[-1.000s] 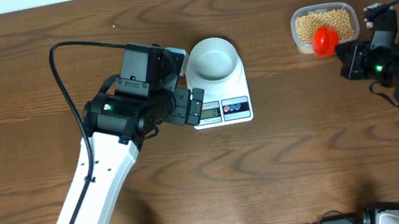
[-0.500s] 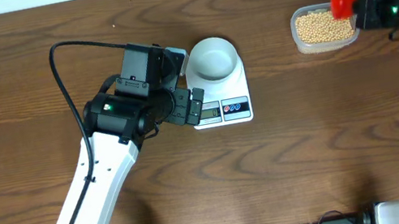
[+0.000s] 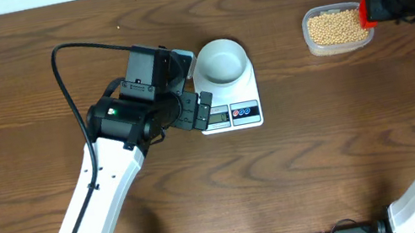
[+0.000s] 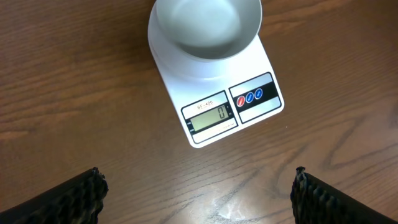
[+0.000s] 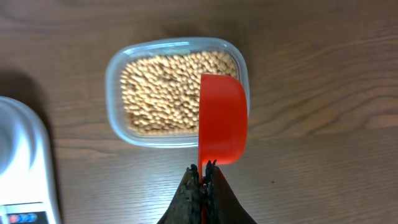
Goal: Scoop item into bowl and weigh 50g on scale
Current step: 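Lower the red scoop into the soybean tub with the right gripper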
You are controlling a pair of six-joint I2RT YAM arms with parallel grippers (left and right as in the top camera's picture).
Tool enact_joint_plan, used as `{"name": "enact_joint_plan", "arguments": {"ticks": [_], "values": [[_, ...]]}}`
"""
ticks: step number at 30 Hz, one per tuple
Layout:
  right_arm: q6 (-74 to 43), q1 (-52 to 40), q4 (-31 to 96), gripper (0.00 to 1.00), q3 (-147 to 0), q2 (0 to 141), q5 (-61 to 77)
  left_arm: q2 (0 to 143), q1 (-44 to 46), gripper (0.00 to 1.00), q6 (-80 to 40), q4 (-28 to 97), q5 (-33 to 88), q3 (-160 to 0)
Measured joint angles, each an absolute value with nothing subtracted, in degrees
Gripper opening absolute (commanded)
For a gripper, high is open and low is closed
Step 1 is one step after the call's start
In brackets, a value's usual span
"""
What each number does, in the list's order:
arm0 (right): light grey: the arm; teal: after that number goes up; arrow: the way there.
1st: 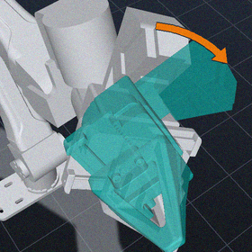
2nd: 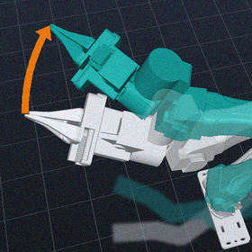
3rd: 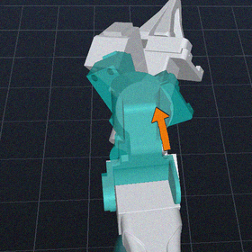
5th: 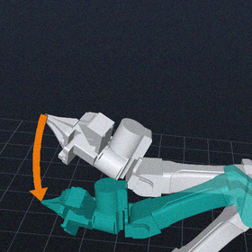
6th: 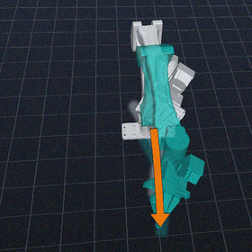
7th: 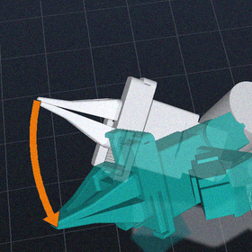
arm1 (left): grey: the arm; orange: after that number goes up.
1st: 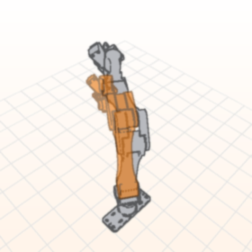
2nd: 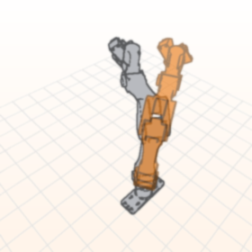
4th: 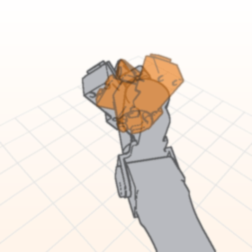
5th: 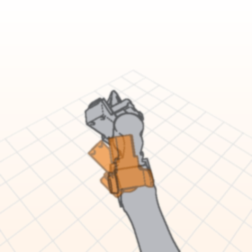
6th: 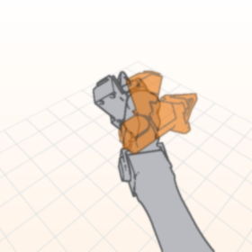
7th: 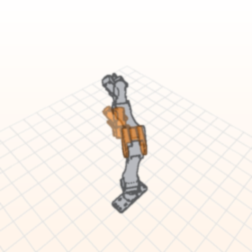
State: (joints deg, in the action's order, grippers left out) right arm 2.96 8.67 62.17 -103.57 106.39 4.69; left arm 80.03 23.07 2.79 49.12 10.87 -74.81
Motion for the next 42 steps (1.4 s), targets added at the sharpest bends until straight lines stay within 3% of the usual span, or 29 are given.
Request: {"name": "enact_joint_plan", "arguments": {"ticks": [26, 42], "values": [[7.8, 8.7, 60.9, 0.01, -104.2, 116.4, 4.4, 80.0, 23.1, 0.97, 2.8, 49.1, 10.9, -74.8], [7.6, 13.5, 61.8, 0.01, -104.3, 121.1, 24.6, 80.0, 23.1, 0.97, 2.8, 49.1, 10.9, -74.8]]}}
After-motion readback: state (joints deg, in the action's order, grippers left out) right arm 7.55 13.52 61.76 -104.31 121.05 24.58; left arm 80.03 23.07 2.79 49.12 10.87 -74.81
